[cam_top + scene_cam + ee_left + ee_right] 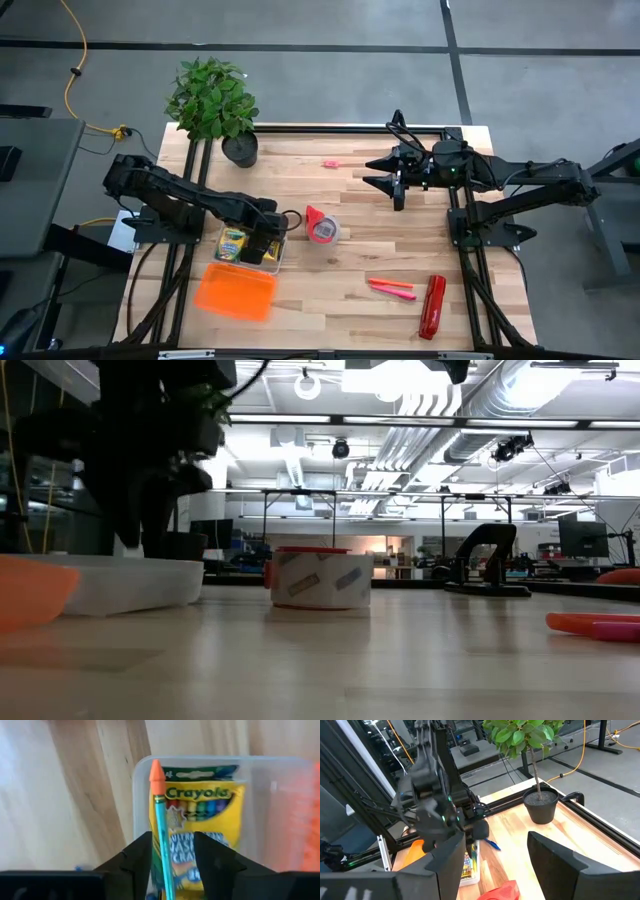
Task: Pack school essentials
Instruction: Put the orange pen into the orange supply box
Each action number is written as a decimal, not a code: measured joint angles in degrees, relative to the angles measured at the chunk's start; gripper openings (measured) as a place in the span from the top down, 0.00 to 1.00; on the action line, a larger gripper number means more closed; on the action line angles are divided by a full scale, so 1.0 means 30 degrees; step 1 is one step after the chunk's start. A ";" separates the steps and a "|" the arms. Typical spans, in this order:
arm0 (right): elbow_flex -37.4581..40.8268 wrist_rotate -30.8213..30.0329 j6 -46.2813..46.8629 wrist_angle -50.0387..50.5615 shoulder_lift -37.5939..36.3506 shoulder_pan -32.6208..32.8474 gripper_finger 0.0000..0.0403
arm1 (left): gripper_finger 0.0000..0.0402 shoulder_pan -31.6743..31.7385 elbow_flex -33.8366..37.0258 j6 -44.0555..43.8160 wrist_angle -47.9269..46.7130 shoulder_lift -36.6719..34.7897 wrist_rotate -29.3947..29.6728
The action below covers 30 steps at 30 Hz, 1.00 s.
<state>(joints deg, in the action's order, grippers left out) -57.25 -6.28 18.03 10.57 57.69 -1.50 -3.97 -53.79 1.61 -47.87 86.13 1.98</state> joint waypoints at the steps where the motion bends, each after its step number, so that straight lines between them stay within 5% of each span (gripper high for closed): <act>1: 0.0000 0.0000 -0.0003 -0.0002 0.0000 0.0000 0.48 | 0.64 0.0082 -0.0416 0.0224 -0.0567 -0.0248 -0.0013; 7: 0.0000 0.0004 -0.0018 -0.0009 -0.0007 0.0000 0.48 | 0.60 0.1189 -0.3009 0.0328 -0.0140 -0.3517 0.0000; 11: 0.0000 0.0012 -0.0020 -0.0127 -0.0007 0.0007 0.48 | 0.59 0.2248 -0.3104 -0.0446 0.4725 -0.6540 -0.0154; 23: 0.0000 0.0022 -0.0178 -0.0164 -0.0007 0.0007 0.48 | 0.59 0.3269 0.4710 -0.5582 2.0896 -1.2235 -0.0437; 30: -0.0003 0.0022 -0.0528 -0.0177 -0.0007 0.0007 0.48 | 0.59 0.3164 0.6205 -0.4802 2.2871 -1.2766 0.0007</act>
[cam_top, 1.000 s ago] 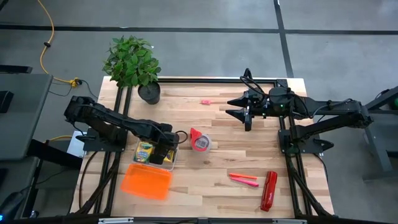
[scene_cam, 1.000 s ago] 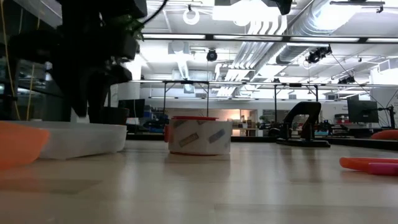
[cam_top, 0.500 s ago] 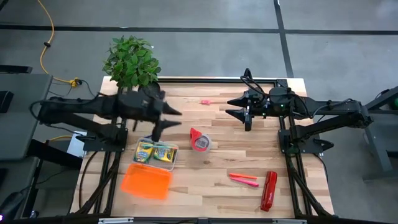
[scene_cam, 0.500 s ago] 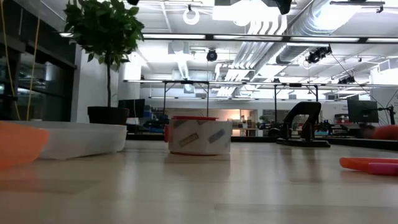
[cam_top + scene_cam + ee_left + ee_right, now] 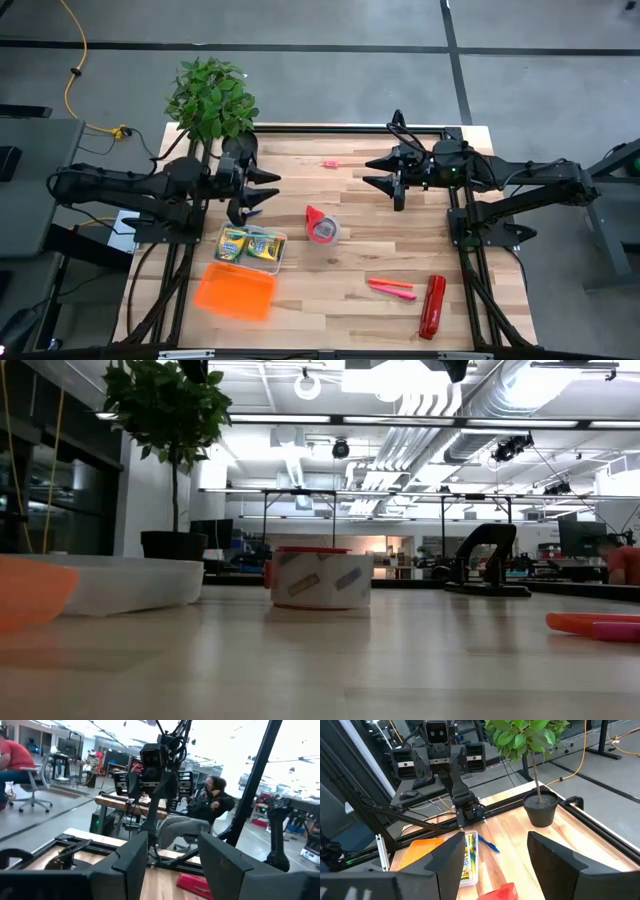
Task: Pack school essentials
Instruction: Put the orange pen into the orange supply box
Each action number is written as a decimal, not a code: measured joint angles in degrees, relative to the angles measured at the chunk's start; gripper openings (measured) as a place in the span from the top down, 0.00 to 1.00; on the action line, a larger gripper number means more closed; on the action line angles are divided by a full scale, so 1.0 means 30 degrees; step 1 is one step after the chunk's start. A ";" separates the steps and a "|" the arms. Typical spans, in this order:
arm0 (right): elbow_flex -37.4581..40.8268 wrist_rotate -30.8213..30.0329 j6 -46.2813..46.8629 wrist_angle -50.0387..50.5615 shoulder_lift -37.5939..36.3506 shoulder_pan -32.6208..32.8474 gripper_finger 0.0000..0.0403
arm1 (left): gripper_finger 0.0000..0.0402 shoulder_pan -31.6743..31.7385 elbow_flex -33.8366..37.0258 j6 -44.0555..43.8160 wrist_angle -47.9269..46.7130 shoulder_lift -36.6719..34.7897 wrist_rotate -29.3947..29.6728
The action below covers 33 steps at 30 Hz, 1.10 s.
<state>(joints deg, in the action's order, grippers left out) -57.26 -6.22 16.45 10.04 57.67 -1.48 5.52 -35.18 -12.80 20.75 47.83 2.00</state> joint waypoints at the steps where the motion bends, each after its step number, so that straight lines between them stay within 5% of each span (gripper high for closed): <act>1: 0.0003 0.0000 0.0000 0.0000 0.0000 0.0000 0.48 | 0.59 0.0000 0.0000 0.0175 0.0019 0.0006 0.0007; 8: 0.0003 0.0000 0.0202 0.0012 0.0000 0.0000 0.48 | 0.59 0.0000 0.0000 0.0471 0.0031 0.0004 0.0058; 15: -0.0004 0.2014 0.4800 0.3265 0.0626 0.0526 0.48 | 0.59 0.0000 0.0000 -0.0167 0.0031 0.0007 0.0058; 24: -0.0004 0.4227 0.6936 0.8579 0.4601 0.5892 0.48 | 0.59 0.0011 0.0000 -0.0174 0.0031 0.0007 0.0150; 33: -0.0004 0.4401 0.7053 1.1584 0.9951 1.0232 0.48 | 0.59 0.0007 0.0000 -0.0174 0.0025 0.0007 0.0275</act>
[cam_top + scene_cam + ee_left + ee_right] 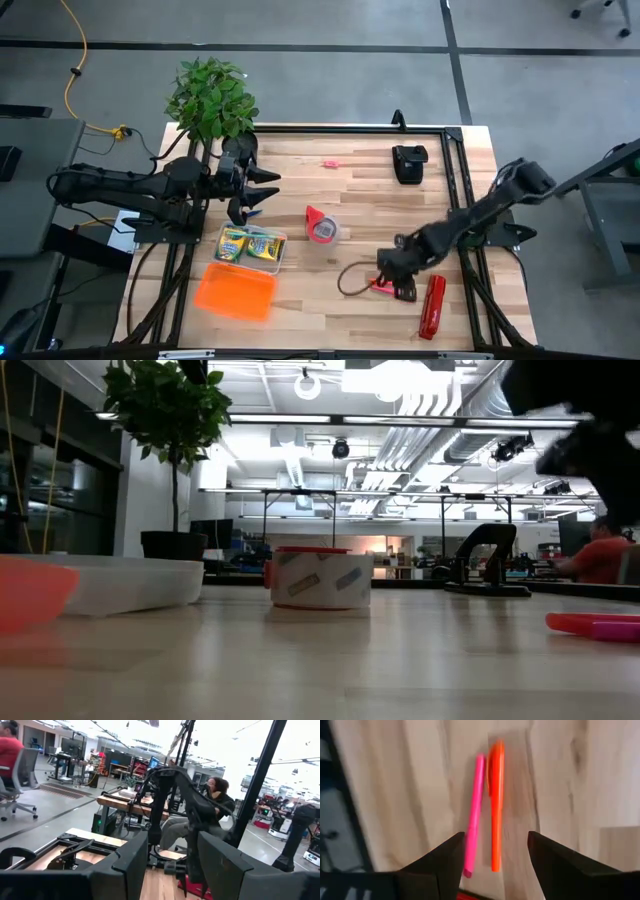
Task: Pack school essentials
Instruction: Put the orange pen into the orange supply box
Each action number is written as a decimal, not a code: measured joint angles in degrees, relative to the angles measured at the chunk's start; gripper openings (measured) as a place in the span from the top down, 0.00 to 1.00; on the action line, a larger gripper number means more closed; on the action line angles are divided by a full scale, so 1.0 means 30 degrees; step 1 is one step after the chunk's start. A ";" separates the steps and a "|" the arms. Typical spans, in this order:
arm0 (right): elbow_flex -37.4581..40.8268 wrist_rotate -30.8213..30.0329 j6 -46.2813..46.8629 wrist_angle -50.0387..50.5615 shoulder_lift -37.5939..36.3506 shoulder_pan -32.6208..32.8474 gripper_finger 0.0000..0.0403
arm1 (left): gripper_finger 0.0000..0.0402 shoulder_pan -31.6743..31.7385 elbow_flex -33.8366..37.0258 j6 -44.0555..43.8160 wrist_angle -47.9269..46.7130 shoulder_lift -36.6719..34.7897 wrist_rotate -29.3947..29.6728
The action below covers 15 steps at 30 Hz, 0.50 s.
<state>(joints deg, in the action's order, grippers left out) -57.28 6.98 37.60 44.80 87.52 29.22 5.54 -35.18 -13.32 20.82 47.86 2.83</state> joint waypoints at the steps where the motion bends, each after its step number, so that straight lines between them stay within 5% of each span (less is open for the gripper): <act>1: 0.0000 0.0000 0.0007 0.0014 0.0517 0.0195 0.48 | 0.59 0.0000 0.0000 0.0000 -0.0002 0.0000 0.0002; 15: 0.2787 -0.0284 0.2791 -0.4333 0.2493 0.1061 0.48 | 0.59 0.0000 -0.0007 -0.0013 0.0006 0.0007 0.0002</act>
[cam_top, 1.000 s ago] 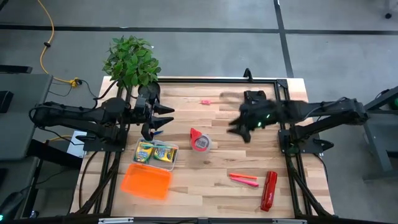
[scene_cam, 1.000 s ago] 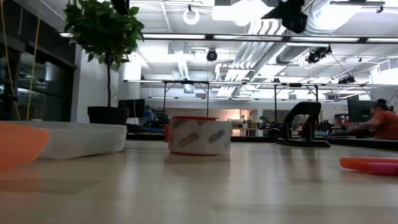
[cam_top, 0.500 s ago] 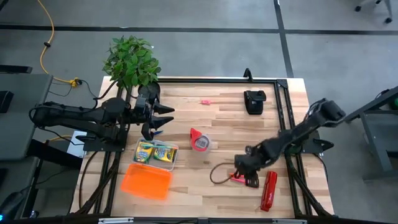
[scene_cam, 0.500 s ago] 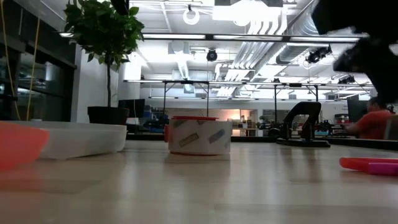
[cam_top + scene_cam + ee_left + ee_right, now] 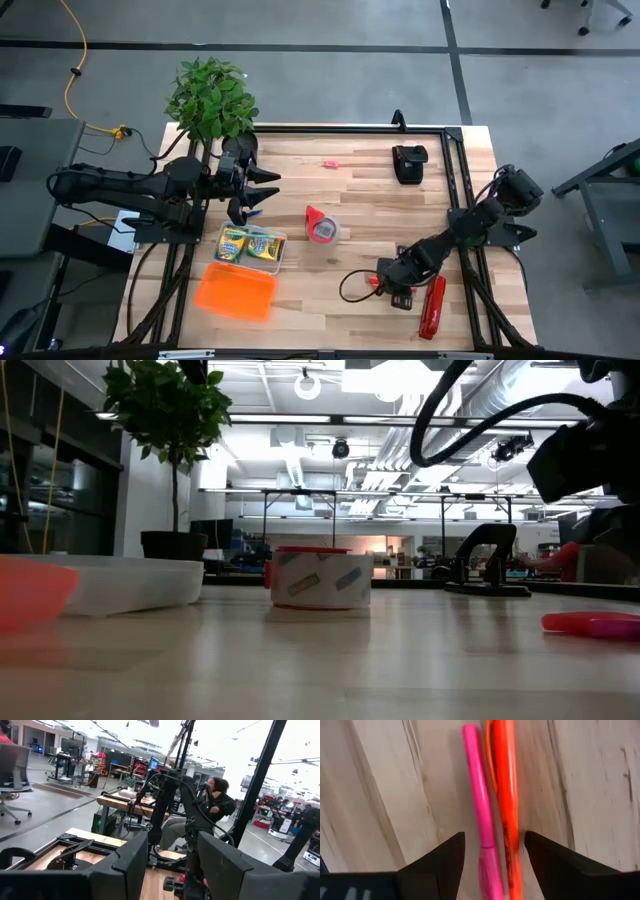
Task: Pack school essentials
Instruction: Put the orange pen into the orange supply box
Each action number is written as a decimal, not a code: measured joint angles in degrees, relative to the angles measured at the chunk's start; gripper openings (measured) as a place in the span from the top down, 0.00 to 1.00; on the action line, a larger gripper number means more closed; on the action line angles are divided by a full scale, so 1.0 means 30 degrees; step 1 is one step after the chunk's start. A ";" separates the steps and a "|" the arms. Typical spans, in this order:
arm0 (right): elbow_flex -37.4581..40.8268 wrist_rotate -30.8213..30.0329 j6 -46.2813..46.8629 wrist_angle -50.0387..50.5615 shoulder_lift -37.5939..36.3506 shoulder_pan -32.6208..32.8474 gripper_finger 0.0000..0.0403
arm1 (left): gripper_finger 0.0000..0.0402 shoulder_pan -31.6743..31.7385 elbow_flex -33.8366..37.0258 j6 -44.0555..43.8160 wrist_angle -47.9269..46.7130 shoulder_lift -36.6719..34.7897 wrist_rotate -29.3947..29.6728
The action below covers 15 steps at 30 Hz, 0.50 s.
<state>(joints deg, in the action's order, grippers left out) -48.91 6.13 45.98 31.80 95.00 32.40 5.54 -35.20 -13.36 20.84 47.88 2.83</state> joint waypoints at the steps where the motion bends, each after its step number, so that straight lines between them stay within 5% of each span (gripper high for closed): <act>1: -0.0063 0.0007 -0.0234 -0.0060 0.0007 0.0000 0.48 | 0.59 0.0000 0.0000 -0.0018 0.0000 0.0000 0.0000; 15: -0.0660 -0.0874 -0.2528 0.0253 0.0109 -0.0014 0.48 | 0.59 0.0000 0.0000 -0.0016 0.0000 0.0000 0.0357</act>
<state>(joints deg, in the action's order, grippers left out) -50.89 3.51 38.39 32.55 95.33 32.36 5.54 -35.20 -13.41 20.84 47.88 3.90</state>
